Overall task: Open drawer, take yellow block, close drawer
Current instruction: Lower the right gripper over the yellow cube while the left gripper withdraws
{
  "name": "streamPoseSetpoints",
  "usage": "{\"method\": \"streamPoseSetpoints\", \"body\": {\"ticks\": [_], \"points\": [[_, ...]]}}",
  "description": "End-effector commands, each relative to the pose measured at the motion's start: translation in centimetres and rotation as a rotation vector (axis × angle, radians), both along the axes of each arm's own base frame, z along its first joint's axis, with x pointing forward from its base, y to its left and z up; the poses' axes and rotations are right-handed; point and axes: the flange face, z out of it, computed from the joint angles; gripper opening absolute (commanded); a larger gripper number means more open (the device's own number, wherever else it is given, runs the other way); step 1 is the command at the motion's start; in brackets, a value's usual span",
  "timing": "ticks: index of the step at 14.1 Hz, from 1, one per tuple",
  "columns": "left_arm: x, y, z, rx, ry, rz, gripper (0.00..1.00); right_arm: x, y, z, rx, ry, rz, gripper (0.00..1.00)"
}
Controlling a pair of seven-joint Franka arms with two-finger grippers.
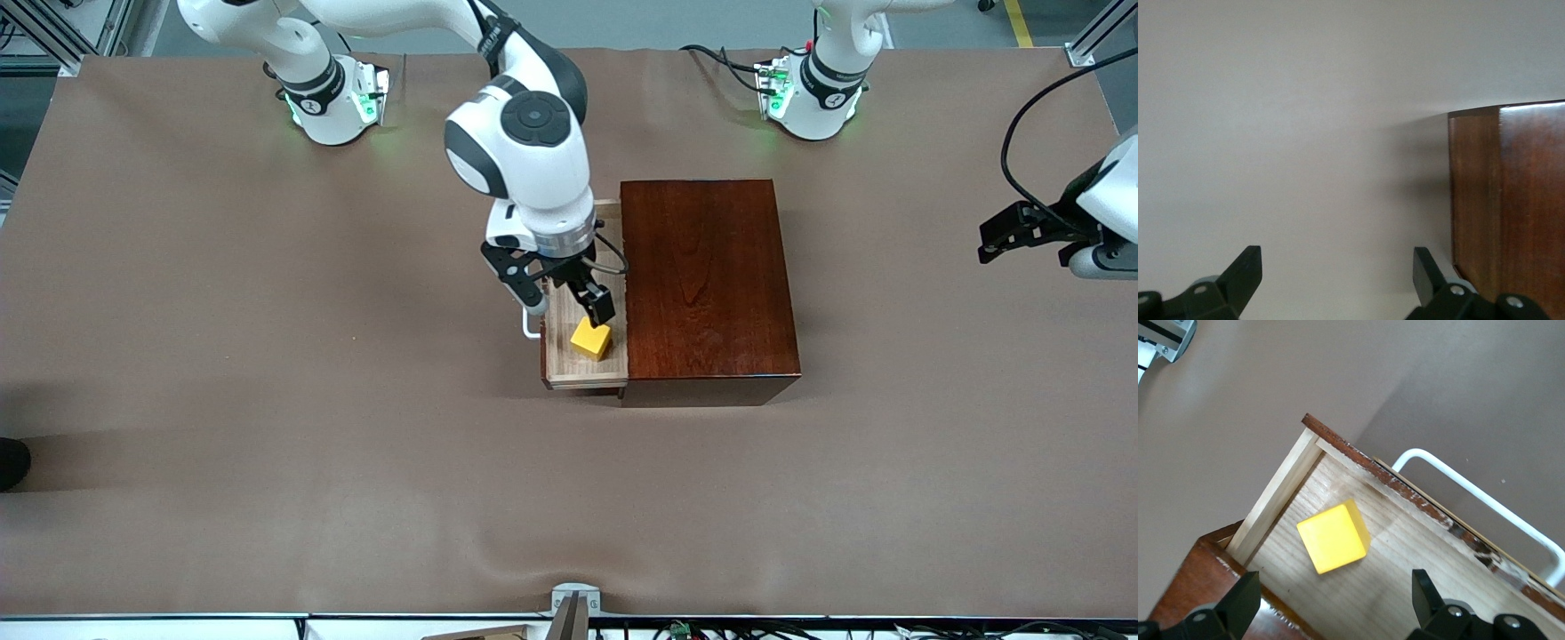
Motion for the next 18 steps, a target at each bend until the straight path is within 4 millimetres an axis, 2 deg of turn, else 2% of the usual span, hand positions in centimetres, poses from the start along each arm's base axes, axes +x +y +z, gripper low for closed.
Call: {"method": "streamPoseSetpoints", "body": {"ticks": [1, 2, 3, 6, 18], "points": [[-0.1, -3.9, 1.4, -0.02, -0.017, 0.006, 1.0, 0.3, 0.6, -0.5, -0.039, -0.036, 0.049, 1.0], [-0.4, -5.0, 1.9, -0.018, -0.013, -0.011, 1.0, 0.4, 0.7, -1.2, -0.047, -0.036, 0.08, 1.0], [-0.4, -5.2, 2.1, -0.017, -0.008, -0.018, 1.0, 0.5, 0.9, -1.6, -0.045, -0.042, 0.098, 1.0], [-0.6, -5.2, 2.3, -0.018, -0.003, -0.021, 1.0, 0.7, 1.0, -3.2, -0.057, -0.036, 0.13, 1.0], [-0.4, -5.3, 1.5, -0.017, 0.015, -0.019, 1.0, 1.0, 1.8, -6.9, -0.047, -0.056, 0.169, 1.0]]}}
